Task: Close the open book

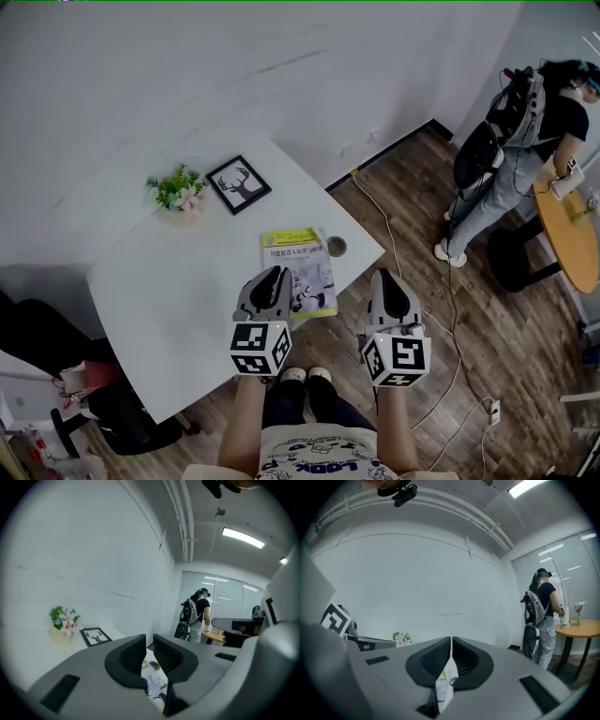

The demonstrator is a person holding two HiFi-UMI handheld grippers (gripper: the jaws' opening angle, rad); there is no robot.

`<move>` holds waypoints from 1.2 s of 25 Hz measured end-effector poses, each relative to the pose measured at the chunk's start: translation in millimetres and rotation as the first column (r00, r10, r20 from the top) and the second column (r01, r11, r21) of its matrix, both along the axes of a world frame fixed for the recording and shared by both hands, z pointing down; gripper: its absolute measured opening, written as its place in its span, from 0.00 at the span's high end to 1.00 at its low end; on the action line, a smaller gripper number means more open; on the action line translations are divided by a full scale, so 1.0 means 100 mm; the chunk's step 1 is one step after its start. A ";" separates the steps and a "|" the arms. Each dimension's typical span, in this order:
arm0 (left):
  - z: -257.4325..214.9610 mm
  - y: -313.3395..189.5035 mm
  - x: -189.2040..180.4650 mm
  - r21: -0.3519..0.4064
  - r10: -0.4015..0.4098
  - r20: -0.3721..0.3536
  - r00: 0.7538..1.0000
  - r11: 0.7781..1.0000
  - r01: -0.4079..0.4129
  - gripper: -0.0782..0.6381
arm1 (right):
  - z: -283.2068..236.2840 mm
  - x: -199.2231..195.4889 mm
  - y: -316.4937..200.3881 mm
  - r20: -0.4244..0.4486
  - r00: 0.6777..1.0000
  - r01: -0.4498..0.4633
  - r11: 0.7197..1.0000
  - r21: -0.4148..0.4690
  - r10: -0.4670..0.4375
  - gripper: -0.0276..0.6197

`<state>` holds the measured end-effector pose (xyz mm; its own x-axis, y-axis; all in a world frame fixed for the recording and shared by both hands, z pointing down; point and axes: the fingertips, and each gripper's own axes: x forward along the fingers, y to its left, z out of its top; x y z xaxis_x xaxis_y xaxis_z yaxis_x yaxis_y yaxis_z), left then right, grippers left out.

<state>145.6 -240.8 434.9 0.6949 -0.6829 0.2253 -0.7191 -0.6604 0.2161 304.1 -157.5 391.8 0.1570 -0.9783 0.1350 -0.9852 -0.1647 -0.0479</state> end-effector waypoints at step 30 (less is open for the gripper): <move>-1.49 -0.20 -0.81 0.367 -0.241 -0.022 0.970 0.901 0.232 0.86 | -0.96 -0.34 -0.40 -0.075 0.993 0.102 0.973 0.208 -0.088 0.91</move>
<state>64.1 -260.7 286.0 0.5000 -0.8642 -0.0560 -0.8660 -0.4993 -0.0258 269.9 -197.8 295.4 0.0632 -0.9945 -0.0832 -0.9980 -0.0628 -0.0072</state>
